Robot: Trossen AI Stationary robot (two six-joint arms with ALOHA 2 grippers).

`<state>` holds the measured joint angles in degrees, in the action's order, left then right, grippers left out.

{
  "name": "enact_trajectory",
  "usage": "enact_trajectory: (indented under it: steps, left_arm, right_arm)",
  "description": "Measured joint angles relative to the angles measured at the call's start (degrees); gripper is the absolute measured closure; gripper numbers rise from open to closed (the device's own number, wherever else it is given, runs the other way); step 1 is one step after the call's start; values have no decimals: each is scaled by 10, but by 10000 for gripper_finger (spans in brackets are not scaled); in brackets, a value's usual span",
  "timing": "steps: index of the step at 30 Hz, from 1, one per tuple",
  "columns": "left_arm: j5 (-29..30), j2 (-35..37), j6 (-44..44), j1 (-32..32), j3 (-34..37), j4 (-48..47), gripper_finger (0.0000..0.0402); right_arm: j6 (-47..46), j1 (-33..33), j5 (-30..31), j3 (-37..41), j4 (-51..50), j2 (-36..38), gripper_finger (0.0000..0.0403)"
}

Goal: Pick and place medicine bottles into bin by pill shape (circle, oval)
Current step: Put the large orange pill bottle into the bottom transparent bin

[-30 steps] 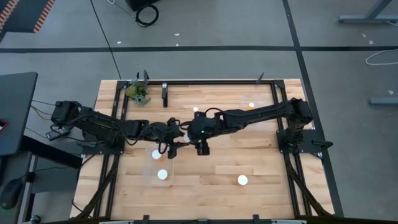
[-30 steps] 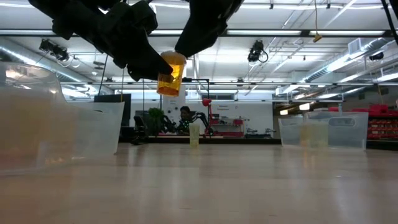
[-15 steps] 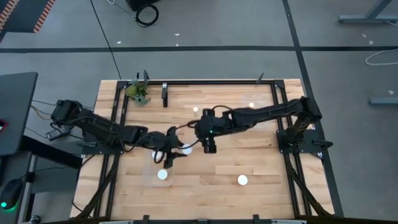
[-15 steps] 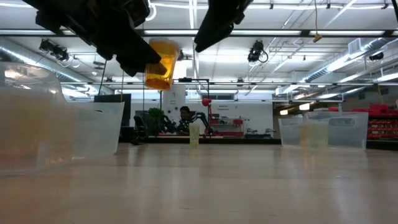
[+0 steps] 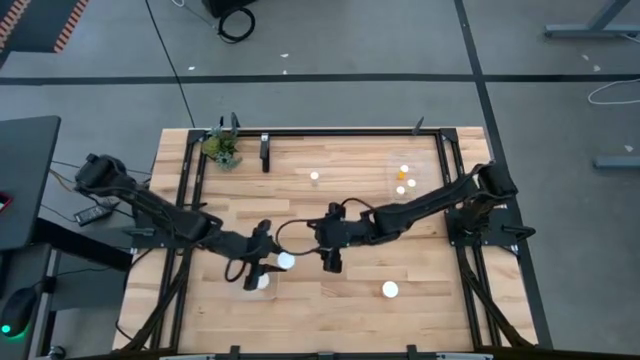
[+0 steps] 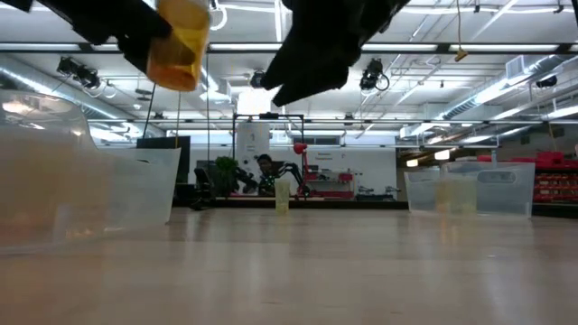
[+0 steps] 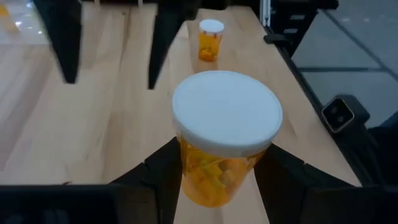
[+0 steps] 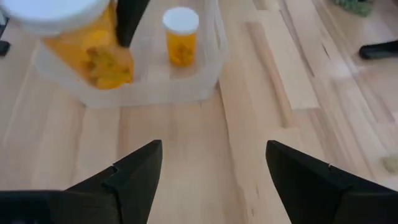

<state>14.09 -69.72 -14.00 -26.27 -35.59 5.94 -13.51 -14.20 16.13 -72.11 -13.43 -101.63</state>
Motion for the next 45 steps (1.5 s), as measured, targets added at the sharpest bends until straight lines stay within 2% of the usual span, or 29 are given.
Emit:
enact_trajectory:
  steps: [6,11,16,24,30,34,40,45]
  left_arm:
    - [59,23,-7,-56,6,-35,220]
    - [102,24,-42,-91,43,-38,219]
    - [121,49,-77,-120,70,-38,219]
    - [196,147,-113,-190,114,-46,218]
    - [204,184,-160,-249,121,-102,217]
    - [204,189,-159,-276,121,-112,217]
    - [204,188,-153,-282,121,-122,216]
    - [204,188,-187,-282,121,-120,216]
  right_arm:
    - [12,-28,23,-61,15,-57,109]
    - [31,-28,25,-111,6,-108,109]
    - [36,-23,48,-125,-5,-112,109]
    - [46,-1,45,-125,-12,-113,109]
    - [70,16,33,-125,-12,-113,109]
    - [97,37,22,-125,-10,-112,109]
    - [166,94,-25,-124,-4,-94,109]
    - [191,142,-73,-125,-6,-79,109]
